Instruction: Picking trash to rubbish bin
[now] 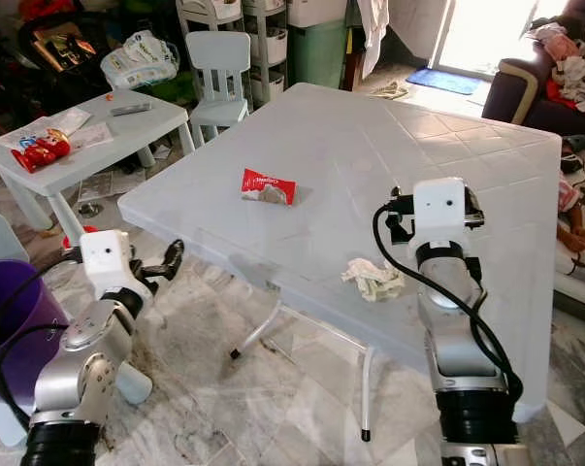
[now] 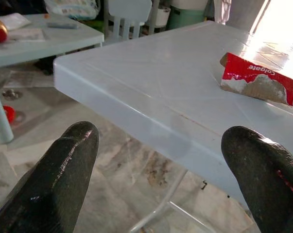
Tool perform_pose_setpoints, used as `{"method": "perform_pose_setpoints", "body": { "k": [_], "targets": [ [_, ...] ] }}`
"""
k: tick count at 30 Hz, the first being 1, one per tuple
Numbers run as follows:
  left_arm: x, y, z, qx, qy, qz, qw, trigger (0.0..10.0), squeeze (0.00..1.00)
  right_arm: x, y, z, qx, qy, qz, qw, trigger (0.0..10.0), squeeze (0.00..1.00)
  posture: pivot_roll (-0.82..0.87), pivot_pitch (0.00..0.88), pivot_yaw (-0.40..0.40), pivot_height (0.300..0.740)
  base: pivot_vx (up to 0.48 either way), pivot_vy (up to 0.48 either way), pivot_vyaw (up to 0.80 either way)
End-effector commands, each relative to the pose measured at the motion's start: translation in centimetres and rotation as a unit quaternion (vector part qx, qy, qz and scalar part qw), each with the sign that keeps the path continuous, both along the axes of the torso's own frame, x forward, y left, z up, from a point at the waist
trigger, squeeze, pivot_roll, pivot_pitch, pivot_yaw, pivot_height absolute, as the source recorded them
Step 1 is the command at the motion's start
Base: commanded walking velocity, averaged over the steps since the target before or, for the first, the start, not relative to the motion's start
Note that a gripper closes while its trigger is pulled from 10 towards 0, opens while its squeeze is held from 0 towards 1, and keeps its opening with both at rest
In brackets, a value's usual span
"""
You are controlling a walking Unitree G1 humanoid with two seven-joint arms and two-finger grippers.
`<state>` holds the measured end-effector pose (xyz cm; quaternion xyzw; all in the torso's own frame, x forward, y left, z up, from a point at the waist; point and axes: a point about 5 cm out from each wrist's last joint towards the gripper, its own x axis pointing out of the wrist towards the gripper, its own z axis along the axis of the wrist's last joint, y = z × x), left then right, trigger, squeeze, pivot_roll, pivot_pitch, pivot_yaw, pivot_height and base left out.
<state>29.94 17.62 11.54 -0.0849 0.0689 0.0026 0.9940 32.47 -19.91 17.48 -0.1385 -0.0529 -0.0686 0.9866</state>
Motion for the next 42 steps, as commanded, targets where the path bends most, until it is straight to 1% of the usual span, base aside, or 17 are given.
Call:
{"method": "perform_pose_setpoints", "body": {
  "k": [1, 9, 11, 13, 14, 15, 17, 18, 20, 21, 23, 25, 29, 31, 35, 37, 42],
  "targets": [
    [-0.1, -0.1, 0.6, 0.011, -0.014, 0.005, 1.0, 10.0, 0.0, 0.0, -0.2, 0.6, -0.002, -0.009, 0.011, 1.0, 10.0, 0.0, 0.02, 0.034, -0.018, 0.74, 0.0, 0.0, 0.0],
    [-1.6, -0.5, 0.3, 0.009, -0.008, 0.013, 1.0, 10.0, 0.0, 0.7, -1.0, 1.3, 0.01, 0.013, 0.059, 0.998, 10.0, 0.0, 0.03, 0.037, -0.047, 0.74, 0.0, 0.0, 0.0],
    [-2.0, -0.7, 0.2, 0.009, -0.005, 0.012, 1.0, 10.0, 0.0, 0.8, -1.3, 1.4, 0.012, 0.031, 0.073, 0.997, 10.0, 0.0, 0.03, 0.038, -0.053, 0.74, 0.0, 0.0, 0.0],
    [-2.4, -0.8, 0.1, 0.009, 0.0, 0.013, 1.0, 10.0, 0.0, 1.0, -1.5, 1.2, 0.023, 0.069, 0.098, 0.993, 10.0, 0.0, 0.03, 0.04, -0.056, 0.74, 0.0, 0.0, 0.0],
    [-2.4, -0.8, 0.1, 0.009, 0.0, 0.013, 1.0, 10.0, 0.0, 1.0, -1.5, 1.2, 0.023, 0.069, 0.098, 0.993, 10.0, 0.0, 0.03, 0.04, -0.056, 0.74, 0.0, 0.0, 0.0],
    [-2.9, -0.9, 0.0, 0.006, 0.004, 0.013, 1.0, 10.0, 0.0, 1.0, -1.5, 0.9, 0.016, 0.103, 0.127, 0.987, 10.0, 0.0, 0.03, 0.04, -0.058, 0.74, 0.0, 0.0, 0.0],
    [-3.3, -1.2, -0.1, 0.003, 0.007, 0.01, 1.0, 10.0, 0.0, 0.9, -1.7, 0.8, 0.014, 0.121, 0.145, 0.982, 10.0, 0.0, 0.03, 0.043, -0.06, 0.74, 0.0, 0.0, 0.0],
    [-3.6, -1.4, -0.3, 0.003, 0.013, 0.006, 1.0, 10.0, 0.0, 0.8, -1.7, 0.4, 0.008, 0.152, 0.167, 0.974, 10.0, 0.0, 0.03, 0.043, -0.06, 0.74, 0.0, 0.0, 0.0],
    [-3.8, -1.5, -0.5, 0.001, 0.017, 0.005, 1.0, 10.0, 0.0, 0.6, -1.7, 0.0, 0.004, 0.174, 0.184, 0.967, 10.0, 0.0, 0.03, 0.044, -0.061, 0.74, 0.0, 0.0, 0.0],
    [-4.2, -1.6, -0.7, -0.005, 0.025, 0.002, 1.0, 10.0, 0.0, 0.2, -1.6, -0.6, -0.001, 0.201, 0.209, 0.957, 10.0, 0.0, 0.03, 0.045, -0.06, 0.74, 0.0, 0.0, 0.0],
    [-4.4, -1.7, -0.7, -0.007, 0.027, -0.001, 1.0, 10.0, 0.0, -0.1, -1.5, -0.8, 0.001, 0.213, 0.22, 0.952, 10.0, 0.0, 0.03, 0.045, -0.06, 0.74, 0.0, 0.0, 0.0],
    [-5.1, -2.0, -0.9, -0.016, 0.033, -0.014, 0.999, 10.0, 0.0, -0.8, -1.6, -1.4, -0.009, 0.247, 0.252, 0.936, 10.0, 0.0, 0.03, 0.048, -0.059, 0.74, 0.0, 0.0, 0.0],
    [-5.5, -1.9, -1.3, -0.015, 0.041, -0.017, 0.999, 10.0, 0.0, -0.4, -2.4, -0.3, 0.037, 0.236, 0.245, 0.94, 10.0, 0.0, 0.02, 0.05, -0.056, 0.74, 0.0, 0.0, 0.0],
    [-5.4, -2.0, -1.2, -0.018, 0.043, -0.019, 0.999, 10.0, 0.0, -0.5, -2.4, 0.1, 0.046, 0.242, 0.266, 0.932, 10.0, 0.0, 0.02, 0.05, -0.055, 0.74, 0.0, 0.0, 0.0],
    [-5.2, -2.5, -0.9, -0.026, 0.038, -0.034, 0.998, 10.0, 0.0, -1.4, -3.3, 0.4, 0.034, 0.27, 0.301, 0.914, 10.0, 0.0, 0.02, 0.047, -0.052, 0.74, 0.0, 0.0, 0.0],
    [-5.2, -2.6, -0.9, -0.027, 0.042, -0.039, 0.998, 10.0, 0.0, -1.7, -3.9, 0.4, 0.021, 0.28, 0.303, 0.91, 10.0, 0.0, 0.01, 0.046, -0.048, 0.74, 0.0, 0.0, 0.0],
    [-5.1, -2.8, -1.0, -0.029, 0.045, -0.048, 0.997, 10.0, 0.0, -2.2, -4.2, -0.3, 0.002, 0.299, 0.309, 0.903, 10.0, 0.0, 0.01, 0.044, -0.045, 0.74, 0.0, 0.0, 0.0]
  ]
}}
